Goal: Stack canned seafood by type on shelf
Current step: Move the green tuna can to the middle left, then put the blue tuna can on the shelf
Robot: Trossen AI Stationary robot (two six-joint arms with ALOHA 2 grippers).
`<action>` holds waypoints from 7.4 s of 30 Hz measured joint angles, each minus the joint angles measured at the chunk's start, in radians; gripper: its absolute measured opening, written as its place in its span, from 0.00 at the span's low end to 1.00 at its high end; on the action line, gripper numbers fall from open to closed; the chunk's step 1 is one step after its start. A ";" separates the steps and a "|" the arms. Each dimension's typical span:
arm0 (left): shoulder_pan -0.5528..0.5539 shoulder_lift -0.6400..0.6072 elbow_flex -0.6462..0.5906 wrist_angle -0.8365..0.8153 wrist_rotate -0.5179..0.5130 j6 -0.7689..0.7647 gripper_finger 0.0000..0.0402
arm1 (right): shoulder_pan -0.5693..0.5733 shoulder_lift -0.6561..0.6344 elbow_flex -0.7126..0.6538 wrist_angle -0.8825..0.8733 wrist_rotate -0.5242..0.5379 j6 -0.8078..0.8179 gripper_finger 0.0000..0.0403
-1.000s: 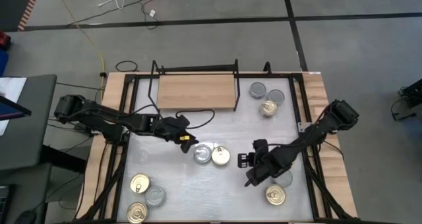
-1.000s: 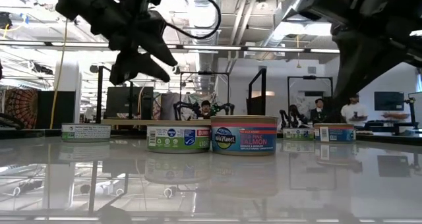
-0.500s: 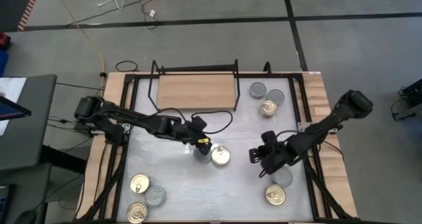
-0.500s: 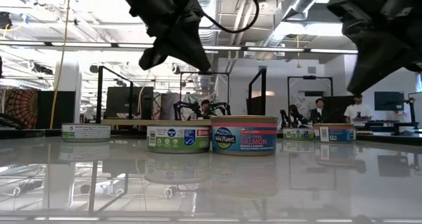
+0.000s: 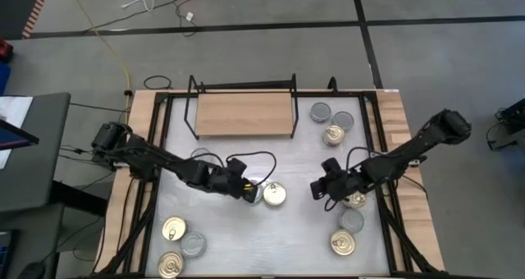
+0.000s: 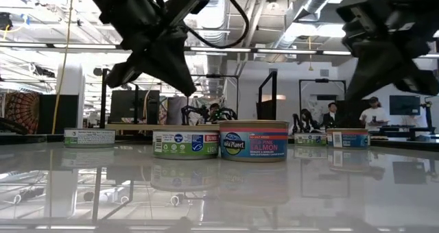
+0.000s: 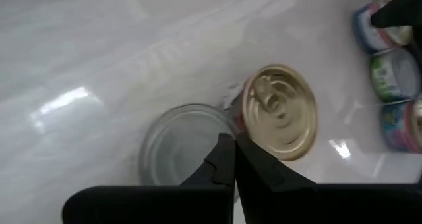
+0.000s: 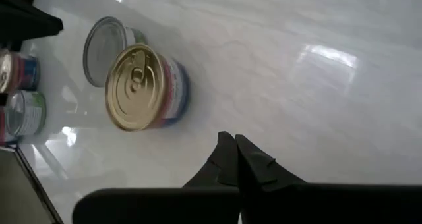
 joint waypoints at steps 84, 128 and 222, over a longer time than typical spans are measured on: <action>0.110 0.018 0.002 0.016 0.142 0.197 0.27 | -0.020 0.351 0.109 0.359 0.001 0.057 0.51; 0.051 0.143 -0.033 0.065 0.135 0.016 0.62 | -0.091 0.465 0.109 0.498 -0.034 0.066 0.28; 0.056 0.163 -0.029 0.371 0.345 -0.258 0.64 | -0.075 0.466 0.112 0.471 -0.104 0.036 0.07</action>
